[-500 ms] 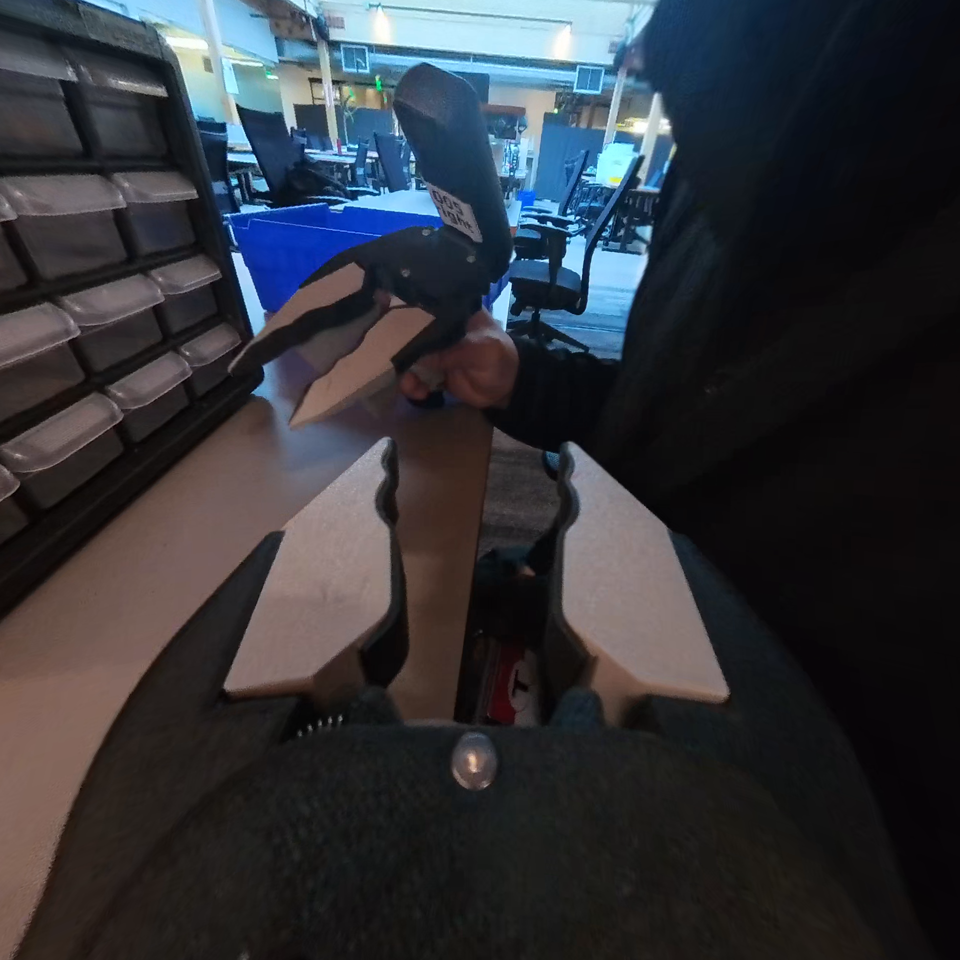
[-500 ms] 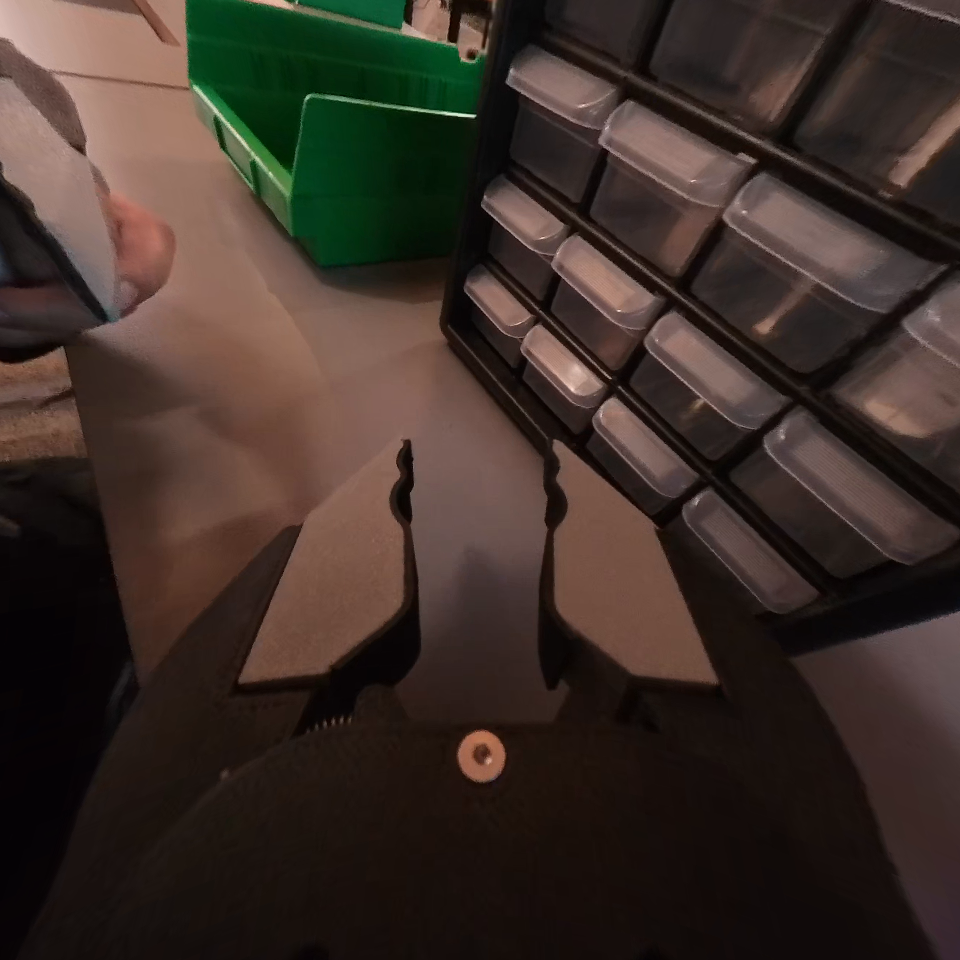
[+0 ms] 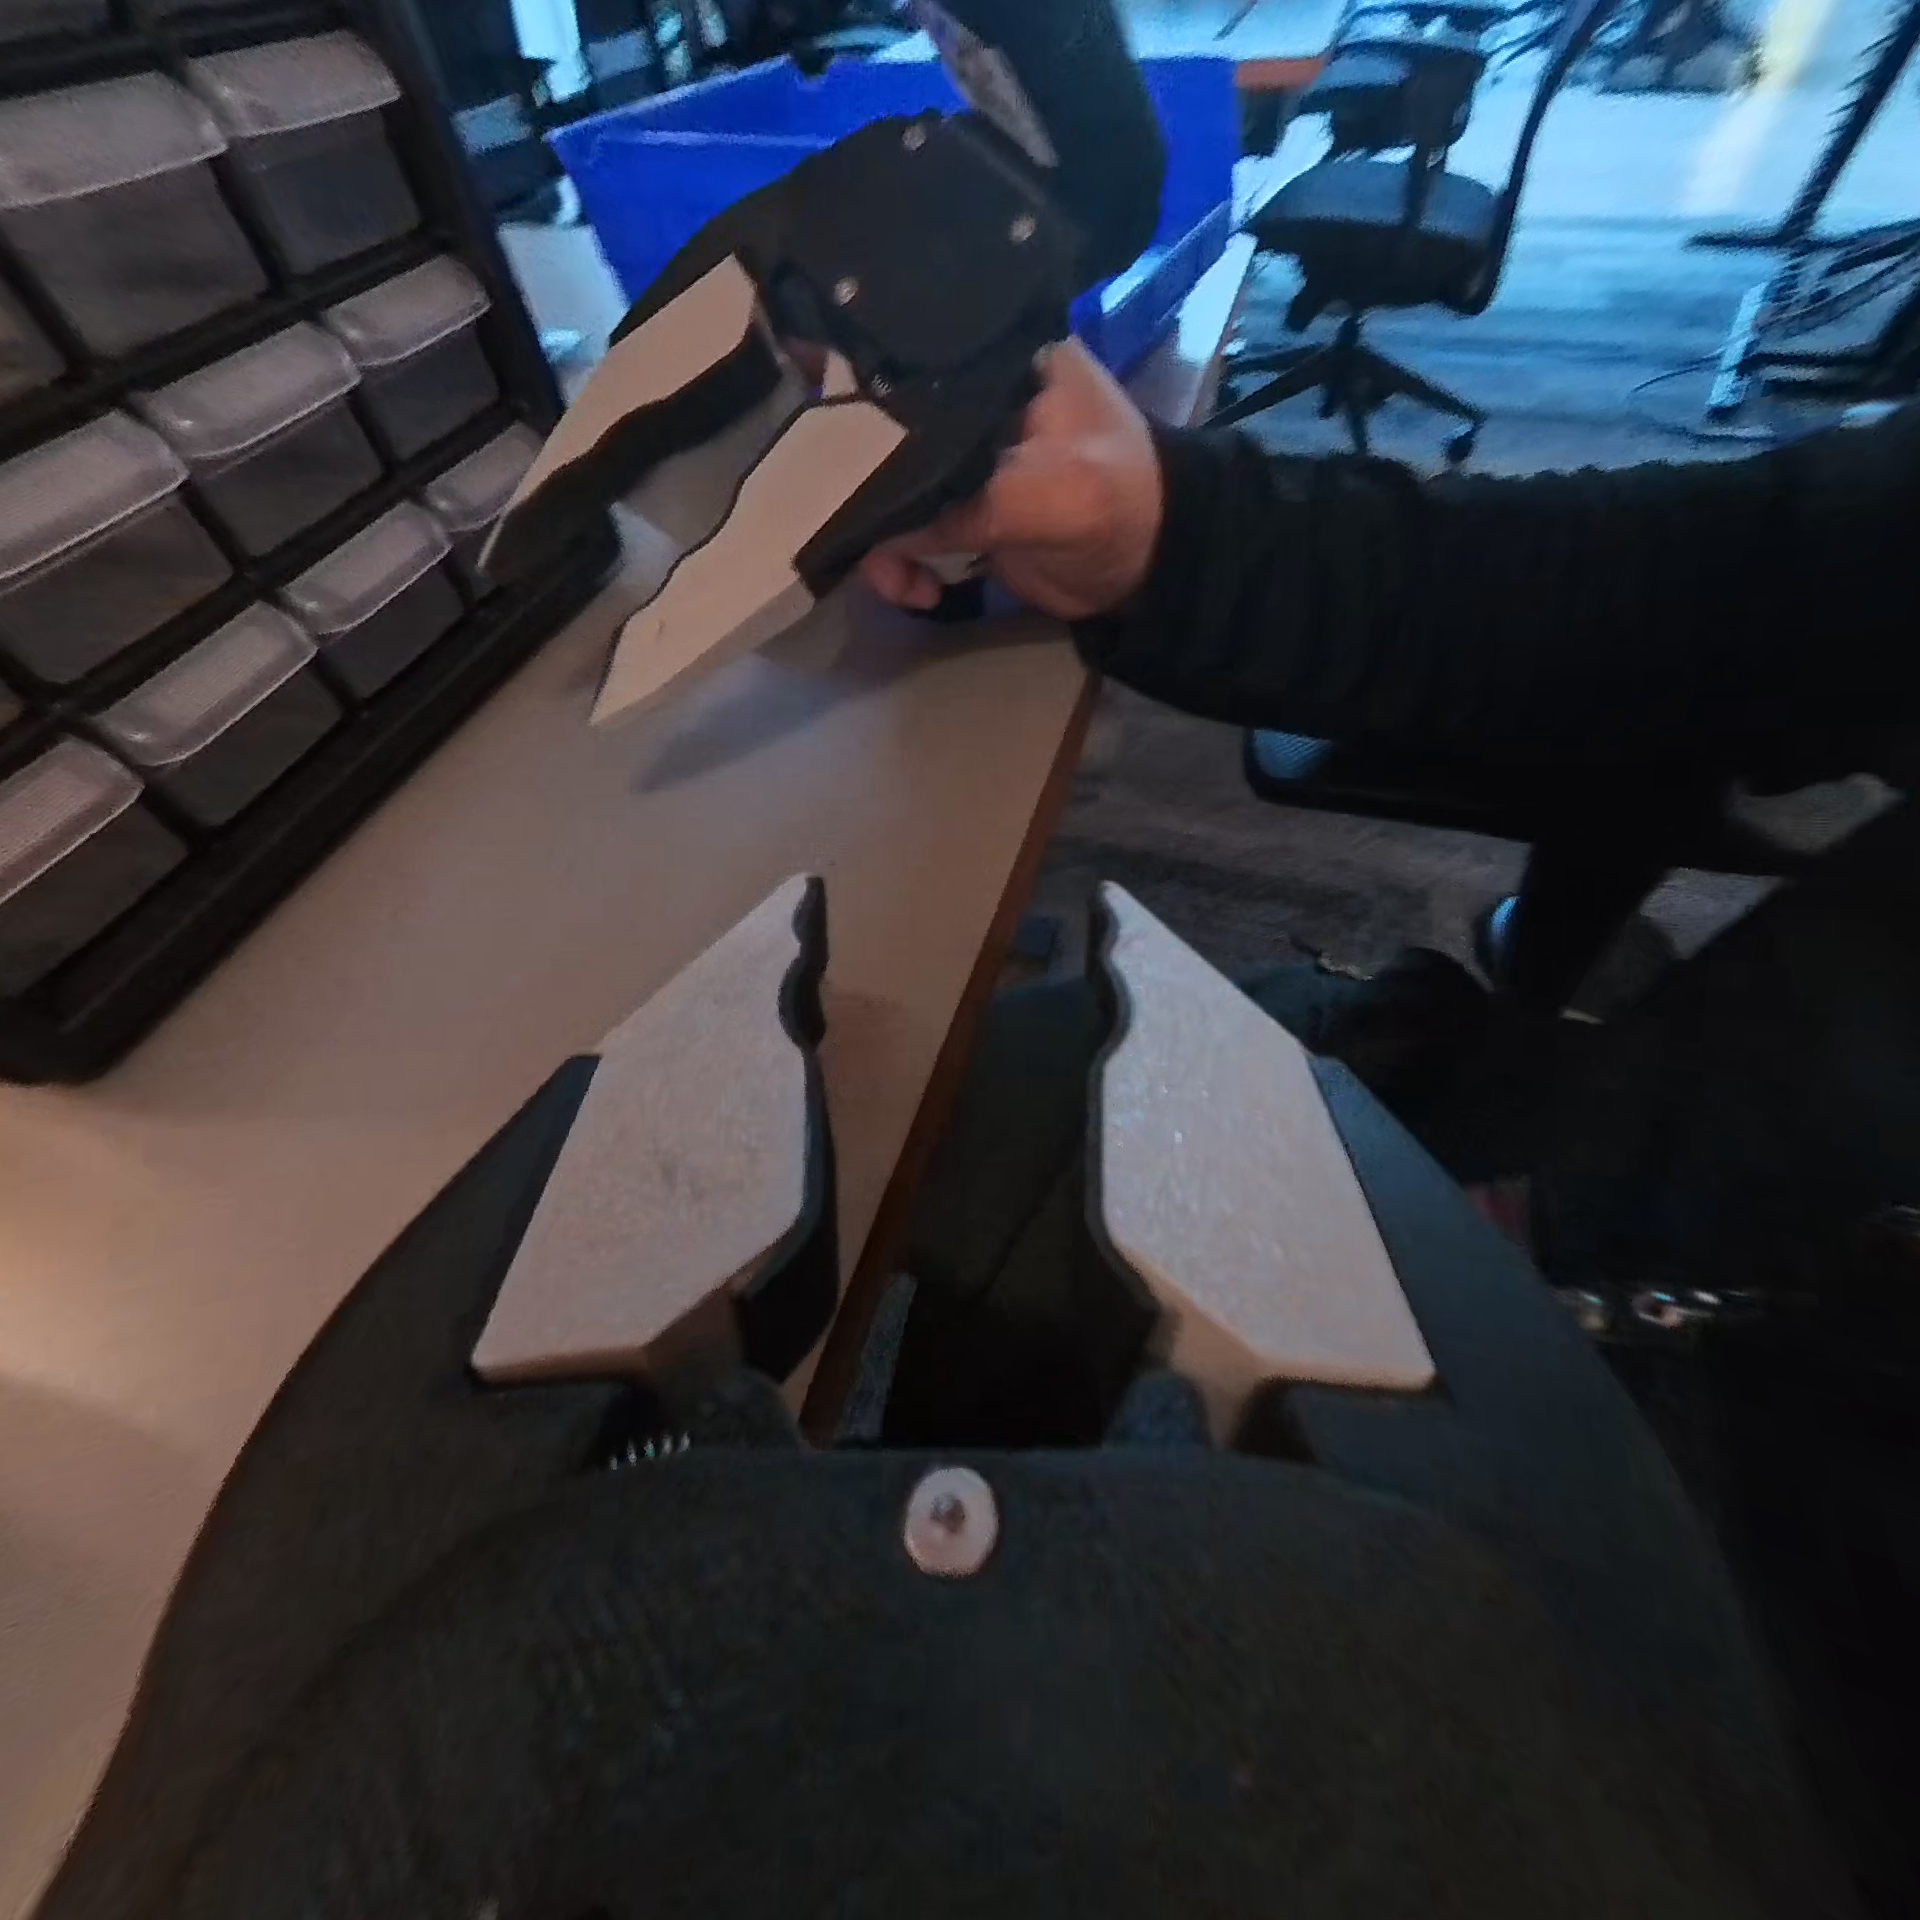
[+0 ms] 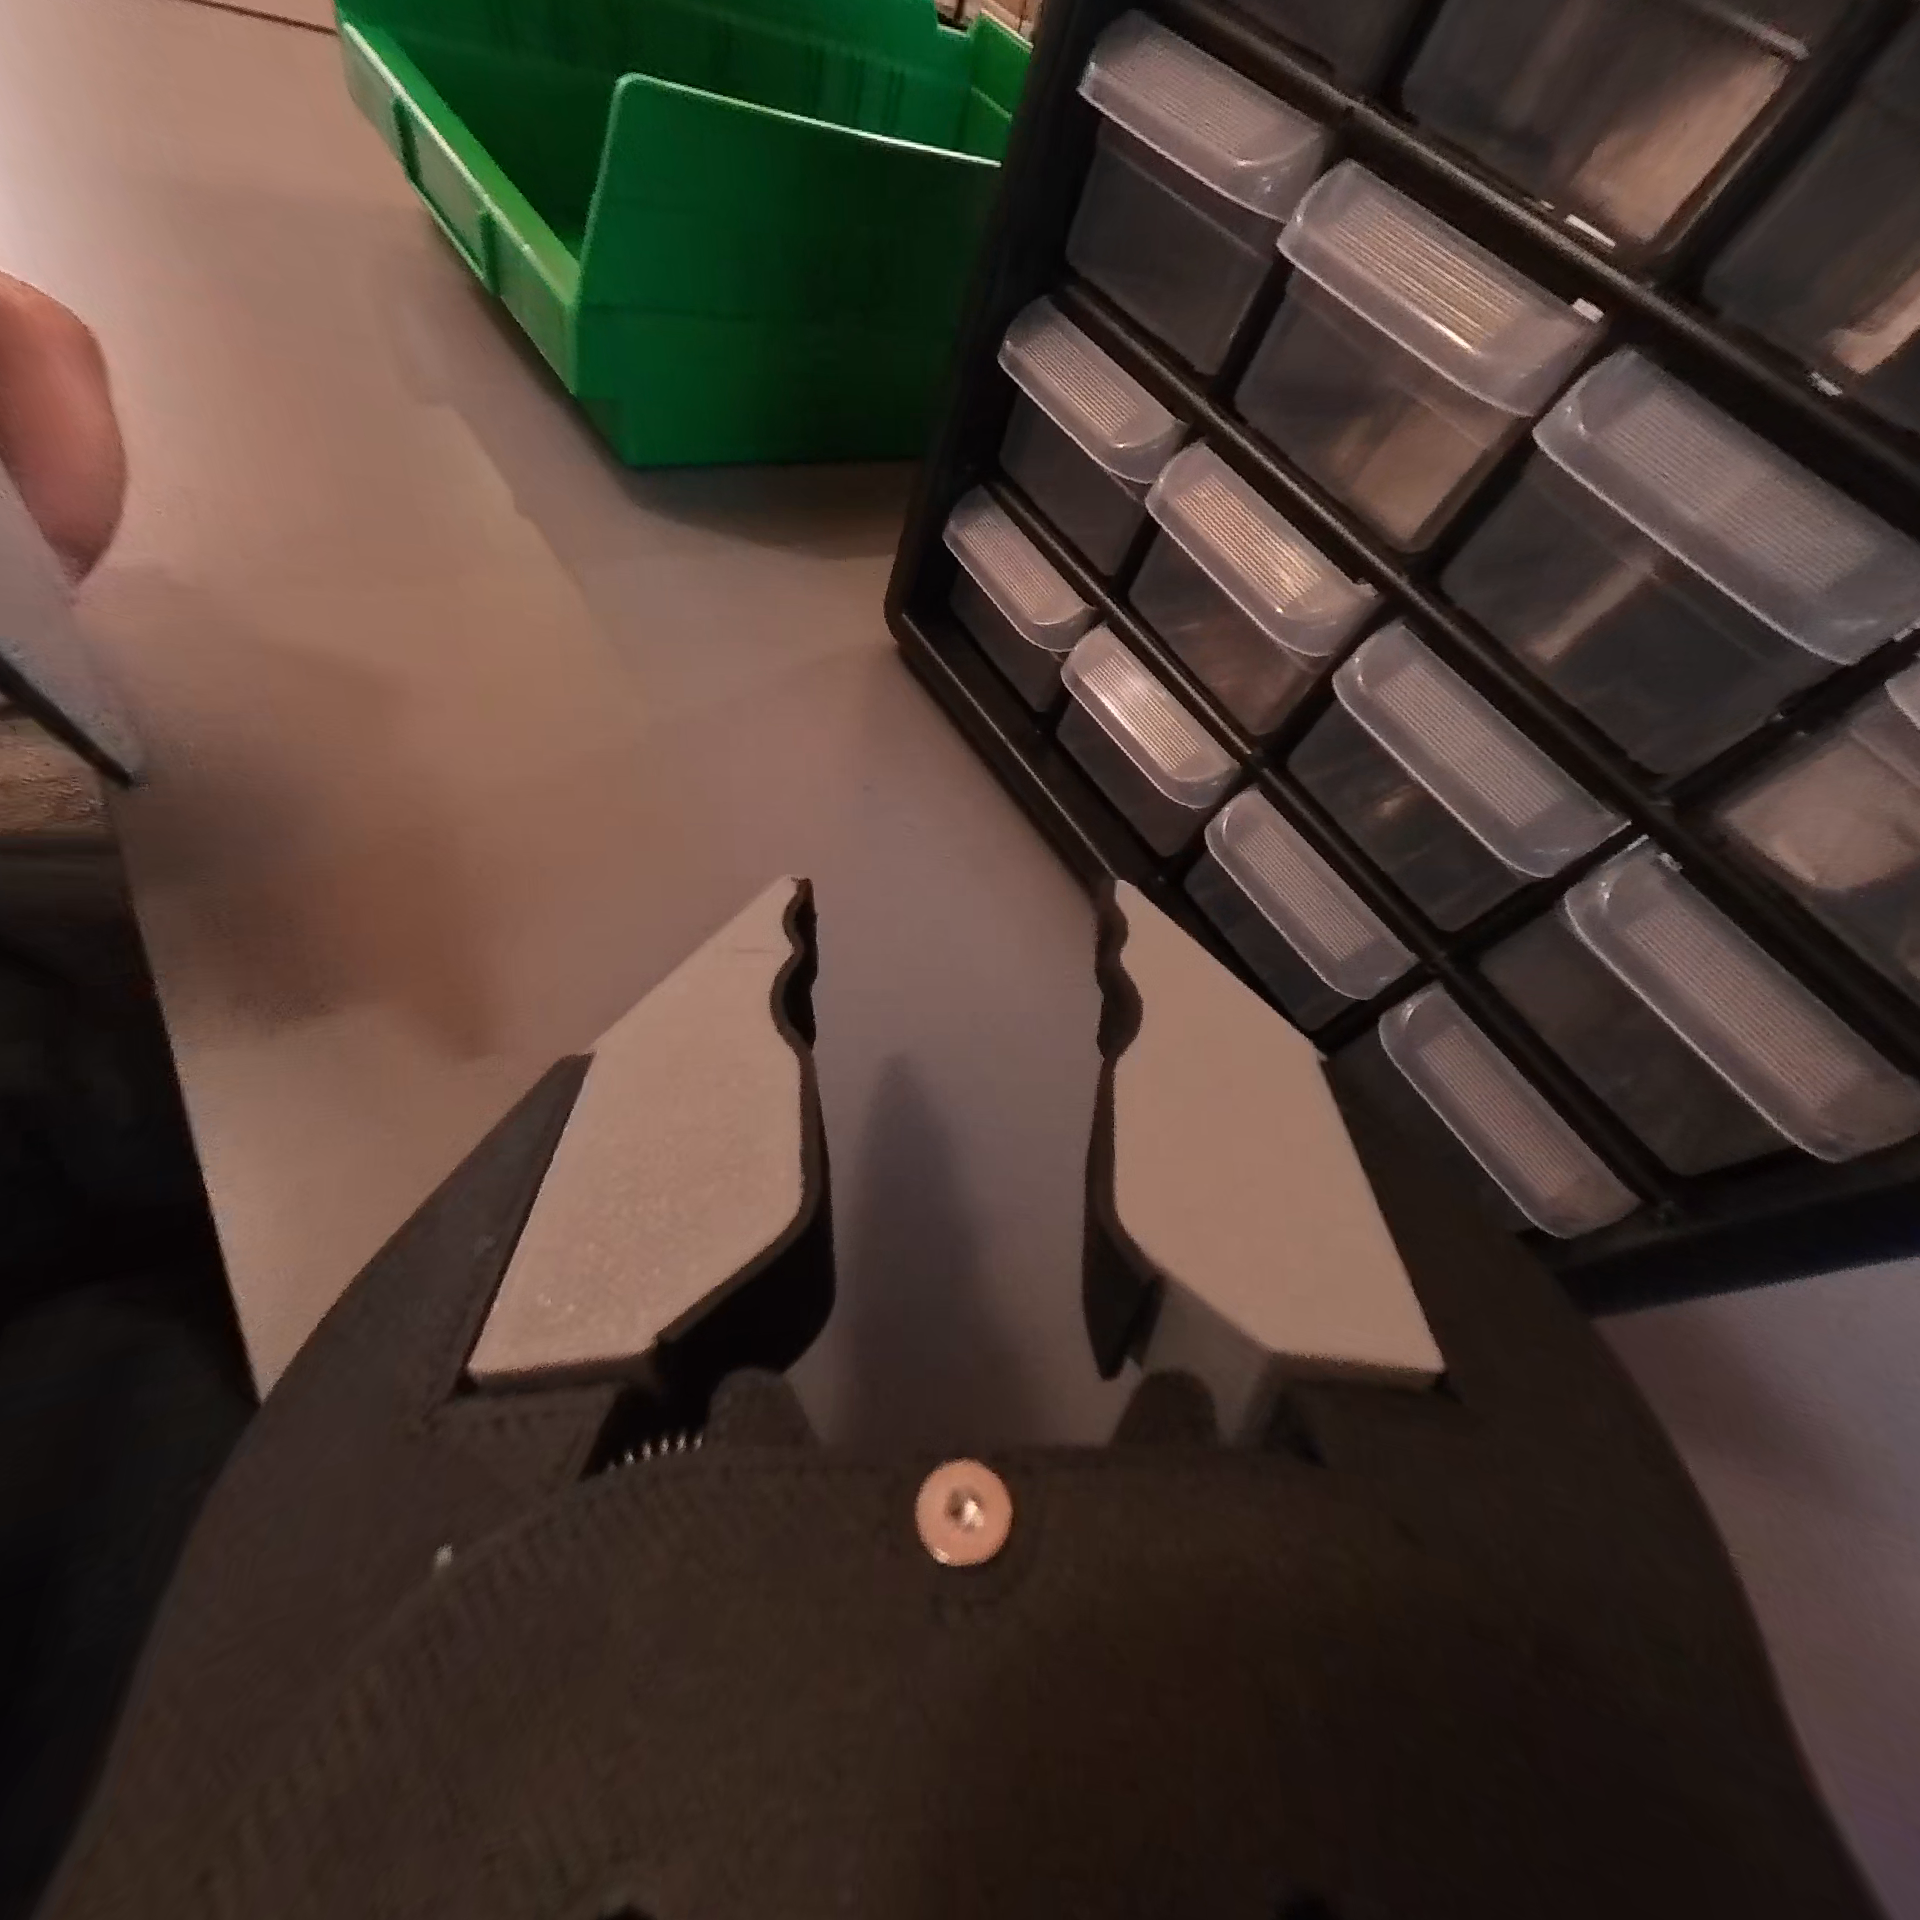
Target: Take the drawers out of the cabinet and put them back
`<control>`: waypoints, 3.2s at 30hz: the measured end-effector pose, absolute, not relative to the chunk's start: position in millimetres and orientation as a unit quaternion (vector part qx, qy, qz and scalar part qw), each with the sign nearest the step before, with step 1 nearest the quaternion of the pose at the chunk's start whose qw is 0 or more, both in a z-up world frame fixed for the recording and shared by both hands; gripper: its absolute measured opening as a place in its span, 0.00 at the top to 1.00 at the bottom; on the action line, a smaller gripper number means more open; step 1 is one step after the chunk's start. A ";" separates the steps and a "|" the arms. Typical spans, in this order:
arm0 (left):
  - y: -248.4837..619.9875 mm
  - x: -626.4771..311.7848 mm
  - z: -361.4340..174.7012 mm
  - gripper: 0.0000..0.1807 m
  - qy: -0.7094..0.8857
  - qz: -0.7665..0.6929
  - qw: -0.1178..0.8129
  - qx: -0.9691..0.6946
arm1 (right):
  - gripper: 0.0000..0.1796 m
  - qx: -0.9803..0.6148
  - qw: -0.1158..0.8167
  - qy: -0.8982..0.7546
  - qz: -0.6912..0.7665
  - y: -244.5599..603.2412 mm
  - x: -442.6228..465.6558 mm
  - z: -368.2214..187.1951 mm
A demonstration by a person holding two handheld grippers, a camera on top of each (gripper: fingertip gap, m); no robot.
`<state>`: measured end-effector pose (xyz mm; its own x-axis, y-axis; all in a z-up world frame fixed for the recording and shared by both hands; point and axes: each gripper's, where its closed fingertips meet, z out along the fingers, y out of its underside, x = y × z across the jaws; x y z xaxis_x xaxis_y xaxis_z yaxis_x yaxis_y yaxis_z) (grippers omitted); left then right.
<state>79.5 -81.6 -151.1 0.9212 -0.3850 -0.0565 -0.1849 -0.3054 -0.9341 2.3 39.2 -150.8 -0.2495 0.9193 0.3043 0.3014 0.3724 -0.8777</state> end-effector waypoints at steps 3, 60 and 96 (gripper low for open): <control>-81.9 67.9 -157.0 0.68 0.141 -0.063 0.531 -0.833 | 0.71 -0.442 0.438 -0.700 0.349 44.1 1.4 -151.3; 94.3 -51.5 -5.1 0.63 0.294 0.199 0.398 -0.846 | 0.55 -0.490 0.397 -0.647 0.428 51.1 1.0 -141.0; 113.7 -71.0 -13.8 0.70 0.305 0.254 0.364 -0.843 | 0.97 -0.635 0.261 -0.231 0.690 126.3 28.3 -108.7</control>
